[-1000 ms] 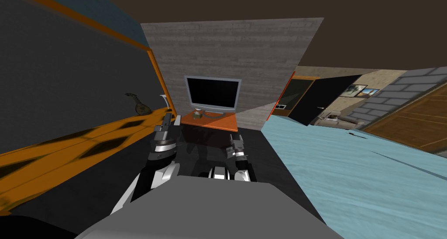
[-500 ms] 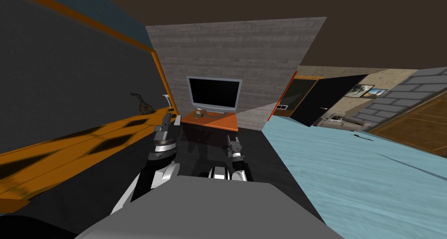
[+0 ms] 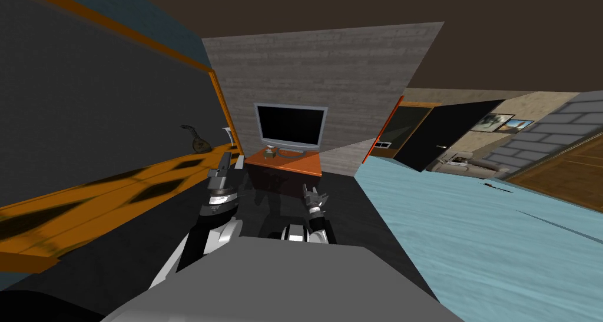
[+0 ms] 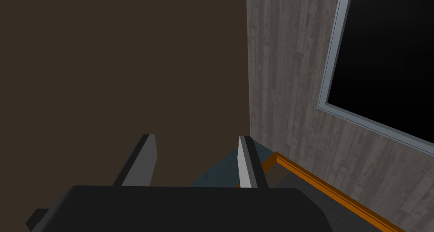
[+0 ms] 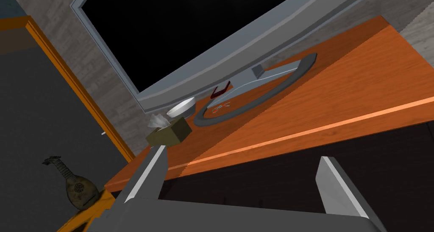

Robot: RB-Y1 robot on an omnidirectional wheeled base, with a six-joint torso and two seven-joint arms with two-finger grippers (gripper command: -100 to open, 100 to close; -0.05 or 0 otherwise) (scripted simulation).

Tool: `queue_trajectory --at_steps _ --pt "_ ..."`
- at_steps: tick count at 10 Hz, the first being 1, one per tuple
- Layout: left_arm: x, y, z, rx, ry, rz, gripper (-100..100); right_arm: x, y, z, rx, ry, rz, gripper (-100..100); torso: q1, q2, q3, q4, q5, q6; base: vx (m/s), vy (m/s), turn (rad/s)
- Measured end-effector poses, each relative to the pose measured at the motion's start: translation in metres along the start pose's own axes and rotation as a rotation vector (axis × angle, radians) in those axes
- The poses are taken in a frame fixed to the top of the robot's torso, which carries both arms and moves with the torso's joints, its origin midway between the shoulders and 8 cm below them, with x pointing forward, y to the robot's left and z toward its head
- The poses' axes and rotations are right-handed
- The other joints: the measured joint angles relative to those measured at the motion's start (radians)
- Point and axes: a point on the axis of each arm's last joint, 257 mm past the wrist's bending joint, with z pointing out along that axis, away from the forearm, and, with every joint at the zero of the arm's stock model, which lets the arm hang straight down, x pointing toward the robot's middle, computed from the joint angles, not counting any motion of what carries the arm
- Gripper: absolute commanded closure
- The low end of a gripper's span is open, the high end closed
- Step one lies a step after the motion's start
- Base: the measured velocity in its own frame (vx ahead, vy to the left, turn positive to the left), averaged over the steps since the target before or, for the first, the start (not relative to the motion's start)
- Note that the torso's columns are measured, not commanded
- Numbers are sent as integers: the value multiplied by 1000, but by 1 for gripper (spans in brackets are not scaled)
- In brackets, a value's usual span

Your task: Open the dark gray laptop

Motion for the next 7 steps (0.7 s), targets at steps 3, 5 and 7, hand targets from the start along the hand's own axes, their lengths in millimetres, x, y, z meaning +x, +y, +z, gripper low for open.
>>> queue_trajectory --at_steps 3,5,7 --pt "0 0 0 0 0 0 0 -21 -13 3 -5 -34 134 -100 0 0 0 0 0 0 -27 -7 26" --pt "0 0 0 0 0 0 0 -29 -26 6 -9 -41 211 -100 0 0 0 0 0 0 -13 -2 12" --pt "0 0 0 0 0 0 0 -27 -30 9 -7 -40 219 -100 0 -4 -2 -1 0 0 56 -1 -30"
